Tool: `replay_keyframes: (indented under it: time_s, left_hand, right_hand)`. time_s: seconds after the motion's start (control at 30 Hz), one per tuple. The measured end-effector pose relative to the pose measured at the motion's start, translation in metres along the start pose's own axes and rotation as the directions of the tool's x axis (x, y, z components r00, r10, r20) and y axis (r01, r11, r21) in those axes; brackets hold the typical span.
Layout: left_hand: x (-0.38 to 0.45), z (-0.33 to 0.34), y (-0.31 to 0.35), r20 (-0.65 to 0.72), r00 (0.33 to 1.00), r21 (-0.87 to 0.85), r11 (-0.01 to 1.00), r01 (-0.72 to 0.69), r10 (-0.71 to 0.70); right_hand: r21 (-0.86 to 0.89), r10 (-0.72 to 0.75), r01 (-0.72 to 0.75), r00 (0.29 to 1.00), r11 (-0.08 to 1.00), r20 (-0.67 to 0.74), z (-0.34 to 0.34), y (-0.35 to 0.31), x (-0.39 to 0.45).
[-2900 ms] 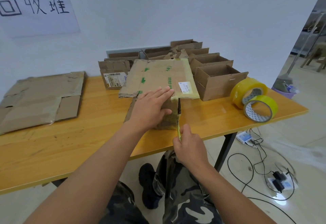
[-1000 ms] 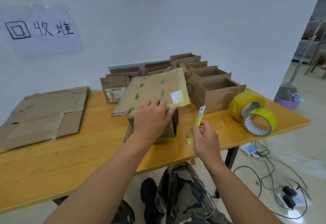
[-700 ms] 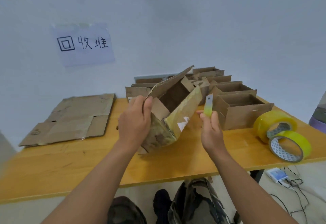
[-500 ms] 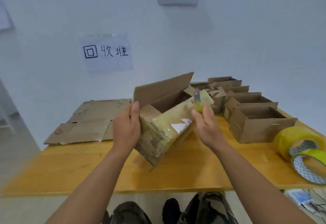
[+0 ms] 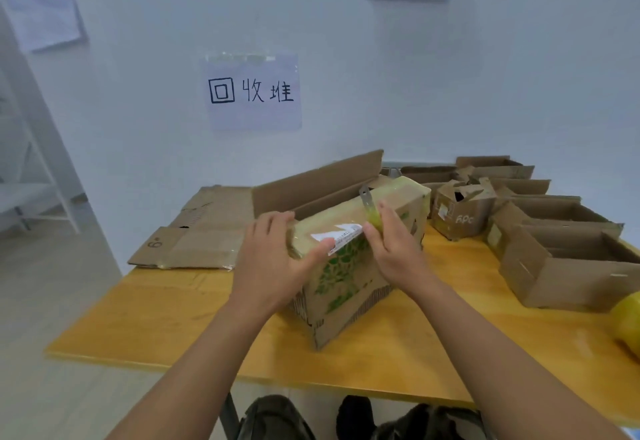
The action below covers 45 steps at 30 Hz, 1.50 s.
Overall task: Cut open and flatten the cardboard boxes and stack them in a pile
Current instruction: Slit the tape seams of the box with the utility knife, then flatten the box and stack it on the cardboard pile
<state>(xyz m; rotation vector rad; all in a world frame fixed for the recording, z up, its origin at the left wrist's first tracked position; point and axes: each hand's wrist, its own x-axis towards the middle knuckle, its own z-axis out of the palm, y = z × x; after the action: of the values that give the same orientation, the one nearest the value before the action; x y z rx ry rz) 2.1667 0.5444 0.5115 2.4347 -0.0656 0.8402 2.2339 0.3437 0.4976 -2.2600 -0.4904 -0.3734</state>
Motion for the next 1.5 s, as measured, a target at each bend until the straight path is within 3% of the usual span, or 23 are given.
replay_keyframes:
  time_s: [0.1, 0.2, 0.27, 0.4, 0.53, 0.63, 0.73, 0.83, 0.93, 1.03, 1.1, 1.17, 1.23, 1.33, 1.5]
  left_hand:
    - [0.006, 0.004, -0.004, 0.126, 0.987, 0.131, 0.988, 0.081, -0.098]
    - [0.014, -0.001, -0.001, 0.145, 0.982, 0.06, 0.992, 0.111, -0.118]
    - [0.017, -0.003, 0.004, 0.135, 0.989, 0.009, 0.998, 0.067, -0.068]
    - [0.018, -0.002, 0.01, 0.123, 0.991, 0.052, 0.997, -0.053, 0.047]
    - [0.013, 0.006, 0.008, 0.07, 0.991, 0.043, 0.992, -0.12, 0.117]
    - [0.009, 0.013, 0.007, 0.013, 0.985, 0.053, 0.984, -0.171, 0.17]
    - [0.007, 0.02, 0.004, -0.05, 0.979, 0.039, 0.98, -0.198, 0.199]
    - [0.006, 0.025, 0.001, -0.087, 0.988, -0.036, 0.991, -0.128, 0.124]
    - [0.006, 0.03, 0.0, -0.128, 0.981, -0.112, 0.98, -0.162, 0.147]
    - [0.004, 0.031, 0.001, -0.131, 0.973, -0.139, 0.968, -0.208, 0.19]
    - [0.001, 0.03, 0.003, -0.125, 0.962, -0.159, 0.952, -0.261, 0.242]
    - [-0.003, 0.03, 0.005, -0.149, 0.931, -0.178, 0.917, -0.357, 0.334]
    - [-0.003, 0.031, 0.001, -0.178, 0.897, -0.156, 0.888, -0.432, 0.405]
    - [-0.004, 0.032, -0.006, -0.144, 0.891, -0.163, 0.877, -0.451, 0.431]
    - [-0.005, 0.026, -0.012, -0.097, 0.855, -0.165, 0.839, -0.519, 0.51]
  right_hand:
    - [0.123, -0.039, 0.049, 0.995, 0.991, -0.088, -0.001, 0.008, -0.001]
    - [0.085, -0.106, 0.141, 0.937, 0.986, -0.332, -0.006, 0.021, -0.01]
    - [0.052, -0.084, 0.113, 0.917, 0.992, -0.389, -0.01, 0.038, -0.02]
    - [0.036, 0.049, -0.043, 0.985, 0.998, -0.168, -0.011, 0.071, -0.049]
    - [-0.189, 0.238, -0.221, 0.968, 0.957, 0.076, -0.012, 0.089, -0.075]
    - [-0.423, 0.298, -0.196, 0.935, 0.885, 0.191, -0.014, 0.095, -0.088]
    - [-0.483, 0.296, -0.124, 0.907, 0.867, 0.299, -0.014, 0.098, -0.099]
    - [-0.499, 0.308, -0.12, 0.898, 0.858, 0.314, -0.014, 0.1, -0.104]
    - [-0.458, 0.271, -0.138, 0.933, 0.878, 0.238, -0.019, 0.092, -0.102]
    - [-0.285, 0.032, -0.043, 0.999, 0.958, -0.042, -0.029, 0.063, -0.083]
    - [-0.137, -0.081, 0.051, 0.972, 0.989, -0.219, -0.037, 0.031, -0.06]
    - [-0.026, -0.135, 0.133, 0.944, 0.991, -0.302, -0.045, -0.002, -0.032]
    - [-0.05, -0.179, 0.172, 0.944, 0.984, -0.278, -0.05, -0.025, -0.004]
    - [-0.229, -0.109, 0.092, 0.992, 0.969, -0.066, -0.051, -0.034, 0.019]
    - [-0.378, -0.049, 0.09, 0.992, 0.921, 0.117, -0.054, -0.015, 0.002]
